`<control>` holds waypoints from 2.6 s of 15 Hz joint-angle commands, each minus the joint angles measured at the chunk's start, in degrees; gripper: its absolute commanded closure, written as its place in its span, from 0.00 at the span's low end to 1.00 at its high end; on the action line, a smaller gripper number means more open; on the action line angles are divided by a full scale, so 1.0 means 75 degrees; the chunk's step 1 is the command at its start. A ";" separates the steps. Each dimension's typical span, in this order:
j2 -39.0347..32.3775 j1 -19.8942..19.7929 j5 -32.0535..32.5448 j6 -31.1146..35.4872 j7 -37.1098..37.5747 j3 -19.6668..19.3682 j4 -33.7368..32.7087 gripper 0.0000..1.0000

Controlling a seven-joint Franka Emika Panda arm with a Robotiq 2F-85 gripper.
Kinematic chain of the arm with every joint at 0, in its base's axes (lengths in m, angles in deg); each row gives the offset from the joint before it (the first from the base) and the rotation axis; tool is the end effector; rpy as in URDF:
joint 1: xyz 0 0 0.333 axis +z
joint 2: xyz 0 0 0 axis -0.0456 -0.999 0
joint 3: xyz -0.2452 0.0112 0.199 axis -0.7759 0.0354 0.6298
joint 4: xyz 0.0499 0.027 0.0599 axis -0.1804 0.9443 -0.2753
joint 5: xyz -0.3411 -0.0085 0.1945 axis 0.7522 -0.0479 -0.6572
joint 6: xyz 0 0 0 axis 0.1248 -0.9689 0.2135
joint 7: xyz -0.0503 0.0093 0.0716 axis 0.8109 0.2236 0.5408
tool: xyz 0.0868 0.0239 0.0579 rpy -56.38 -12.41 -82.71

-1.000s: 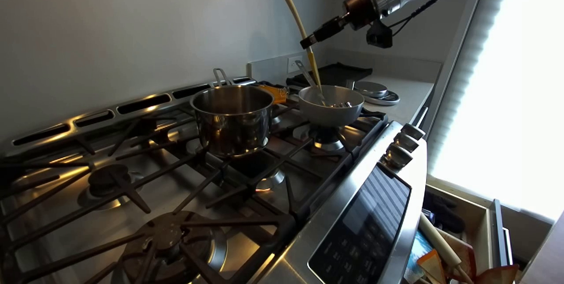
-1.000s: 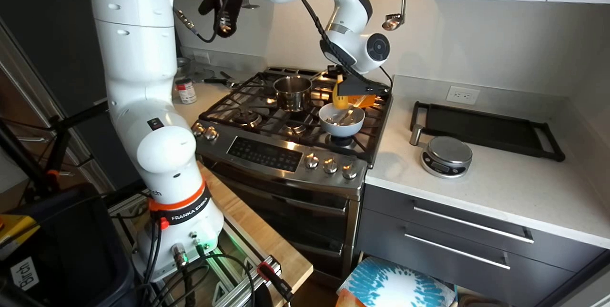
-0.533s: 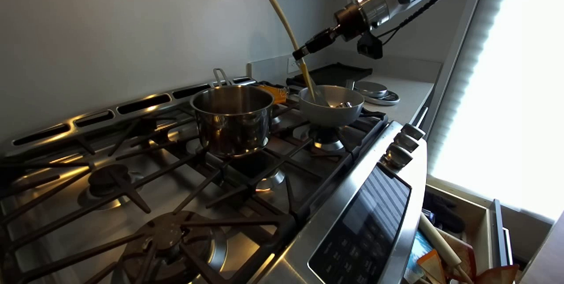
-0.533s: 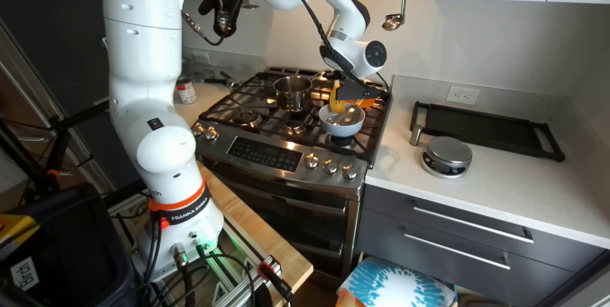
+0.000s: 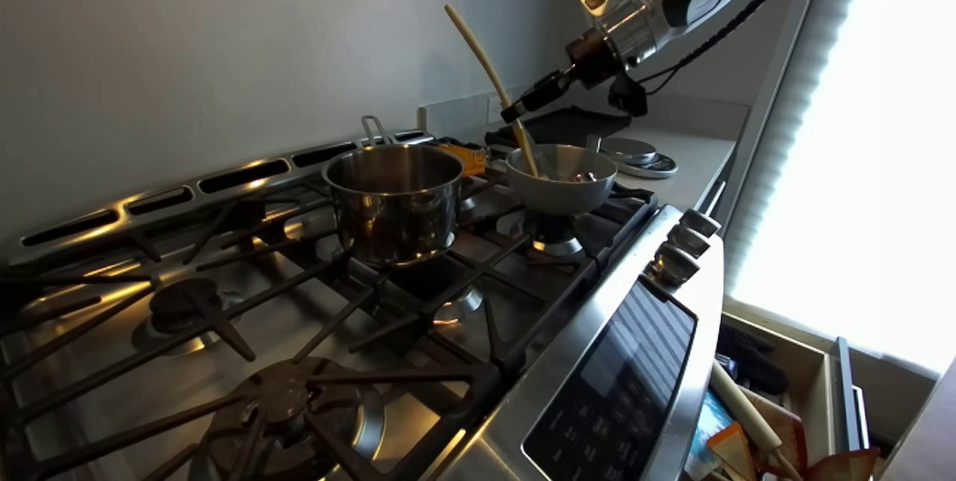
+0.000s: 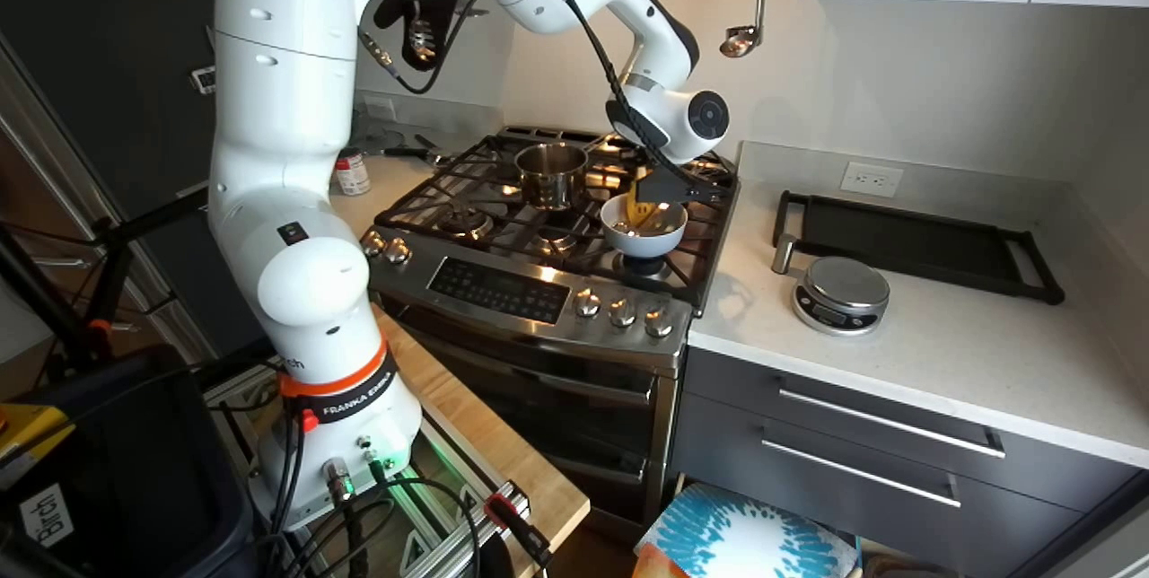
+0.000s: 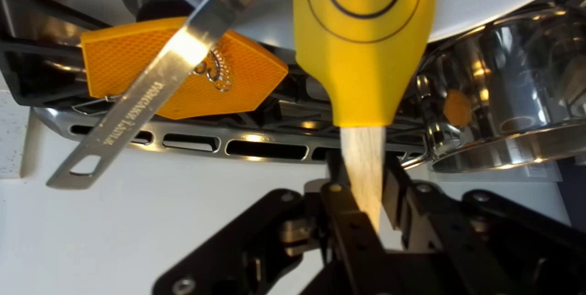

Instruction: Remove the spatula from the pot and put it in the grey bowl

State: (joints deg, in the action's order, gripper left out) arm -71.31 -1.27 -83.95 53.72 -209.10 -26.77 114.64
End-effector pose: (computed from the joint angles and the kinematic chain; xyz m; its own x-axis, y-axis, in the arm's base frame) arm 0.5932 -0.0755 0.2719 0.4065 0.4404 0.8005 0.7988 -0.5965 -0.0775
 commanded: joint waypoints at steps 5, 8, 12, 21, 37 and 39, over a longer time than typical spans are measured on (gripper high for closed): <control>-0.0050 0.0169 0.0416 0.1276 0.1279 0.0131 0.0094 0.94; -0.0120 0.0211 0.0903 0.1402 0.1983 0.0160 0.0081 0.94; -0.0098 0.0218 0.1620 0.1614 0.2837 0.0224 0.0086 0.94; -0.0071 0.0104 0.2544 0.2087 0.3845 0.0446 0.0106 0.94; 0.0103 0.0010 0.2483 0.2461 0.3791 0.0757 0.0242 0.00; 0.0311 0.0065 0.2413 0.2534 0.3681 0.0864 0.0411 0.00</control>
State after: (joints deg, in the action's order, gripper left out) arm -71.55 -0.16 -65.92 71.38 -180.71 -22.09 115.00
